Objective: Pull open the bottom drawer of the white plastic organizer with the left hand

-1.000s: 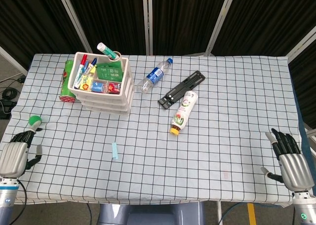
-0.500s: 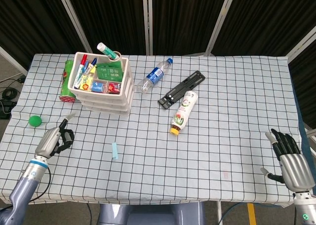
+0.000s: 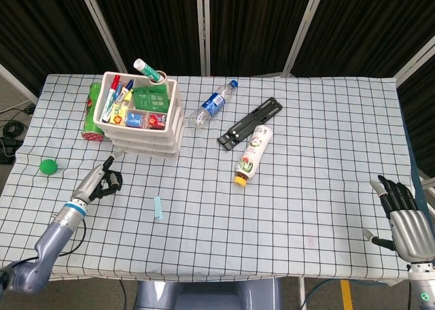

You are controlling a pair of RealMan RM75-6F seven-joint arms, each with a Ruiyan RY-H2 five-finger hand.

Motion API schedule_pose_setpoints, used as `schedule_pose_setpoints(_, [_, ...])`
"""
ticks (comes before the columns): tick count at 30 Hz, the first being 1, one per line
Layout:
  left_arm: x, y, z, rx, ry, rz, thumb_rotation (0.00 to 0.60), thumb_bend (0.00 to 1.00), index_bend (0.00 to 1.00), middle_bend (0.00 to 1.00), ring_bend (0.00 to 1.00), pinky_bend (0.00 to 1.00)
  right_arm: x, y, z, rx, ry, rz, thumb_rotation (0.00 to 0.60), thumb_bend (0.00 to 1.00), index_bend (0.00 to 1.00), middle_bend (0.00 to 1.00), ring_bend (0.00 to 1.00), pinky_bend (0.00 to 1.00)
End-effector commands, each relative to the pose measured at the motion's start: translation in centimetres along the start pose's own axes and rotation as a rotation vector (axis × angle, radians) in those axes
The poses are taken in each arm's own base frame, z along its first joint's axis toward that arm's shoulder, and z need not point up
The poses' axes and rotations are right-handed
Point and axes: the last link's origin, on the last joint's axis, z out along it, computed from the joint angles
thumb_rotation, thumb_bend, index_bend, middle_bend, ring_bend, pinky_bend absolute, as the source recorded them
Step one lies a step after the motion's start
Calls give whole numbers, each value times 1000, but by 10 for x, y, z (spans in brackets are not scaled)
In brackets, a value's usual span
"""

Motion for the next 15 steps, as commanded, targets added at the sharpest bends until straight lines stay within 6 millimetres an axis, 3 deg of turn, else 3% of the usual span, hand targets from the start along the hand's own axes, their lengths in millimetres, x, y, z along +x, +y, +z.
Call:
schedule_pose_setpoints(1, [-4, -1, 9, 15, -13, -10, 600, 1000, 0, 681, 717, 603, 0, 0, 0, -1, -3, 4, 600, 34, 37, 0, 0, 0])
schedule_pose_setpoints(15, [-20, 2, 42, 72, -65, -30, 600, 1000, 0, 681, 717, 602, 1, 3, 3, -10, -4, 13, 600, 34, 37, 0, 0, 0])
